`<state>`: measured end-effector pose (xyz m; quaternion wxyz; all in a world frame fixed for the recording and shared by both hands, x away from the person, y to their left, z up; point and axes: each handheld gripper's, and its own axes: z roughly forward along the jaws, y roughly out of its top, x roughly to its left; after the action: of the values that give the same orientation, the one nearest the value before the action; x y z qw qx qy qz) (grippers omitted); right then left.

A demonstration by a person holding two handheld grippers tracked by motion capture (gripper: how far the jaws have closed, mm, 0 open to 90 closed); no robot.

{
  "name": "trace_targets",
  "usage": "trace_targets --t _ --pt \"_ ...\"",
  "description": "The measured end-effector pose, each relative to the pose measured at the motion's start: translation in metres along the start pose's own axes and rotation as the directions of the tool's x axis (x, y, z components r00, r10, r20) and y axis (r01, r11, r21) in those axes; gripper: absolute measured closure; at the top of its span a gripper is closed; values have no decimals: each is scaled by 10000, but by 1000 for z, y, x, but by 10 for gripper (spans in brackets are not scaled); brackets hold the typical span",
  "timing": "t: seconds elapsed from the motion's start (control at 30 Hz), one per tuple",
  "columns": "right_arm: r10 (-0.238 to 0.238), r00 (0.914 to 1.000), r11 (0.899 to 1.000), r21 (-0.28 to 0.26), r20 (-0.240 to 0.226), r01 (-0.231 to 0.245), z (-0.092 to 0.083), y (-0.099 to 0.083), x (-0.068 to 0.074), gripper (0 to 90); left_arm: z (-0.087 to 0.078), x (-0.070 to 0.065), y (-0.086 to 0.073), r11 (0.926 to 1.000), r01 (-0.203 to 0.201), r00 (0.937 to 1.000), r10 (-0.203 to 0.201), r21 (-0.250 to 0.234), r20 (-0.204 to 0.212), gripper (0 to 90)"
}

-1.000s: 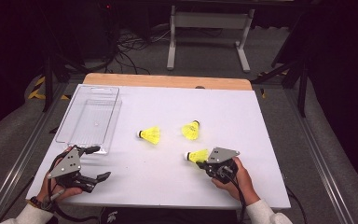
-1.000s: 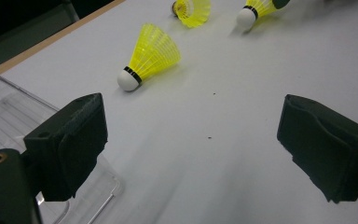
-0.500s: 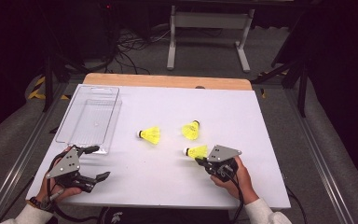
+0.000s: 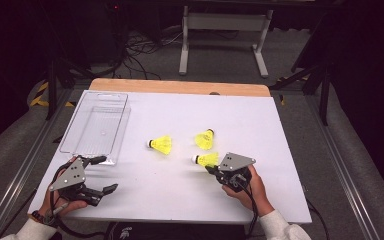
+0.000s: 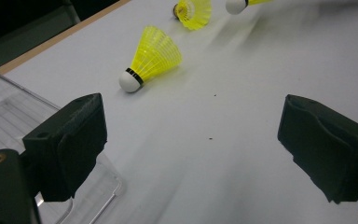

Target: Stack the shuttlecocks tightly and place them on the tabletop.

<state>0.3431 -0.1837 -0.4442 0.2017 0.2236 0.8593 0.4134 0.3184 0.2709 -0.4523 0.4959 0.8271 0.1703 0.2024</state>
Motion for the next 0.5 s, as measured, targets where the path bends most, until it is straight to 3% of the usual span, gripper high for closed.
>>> trace_targets --t 0.5 --pt "-12 10000 9997 -242 -89 10 4 10 -2 896 0 0 0 9999 96 10000 -96 -35 5 89"
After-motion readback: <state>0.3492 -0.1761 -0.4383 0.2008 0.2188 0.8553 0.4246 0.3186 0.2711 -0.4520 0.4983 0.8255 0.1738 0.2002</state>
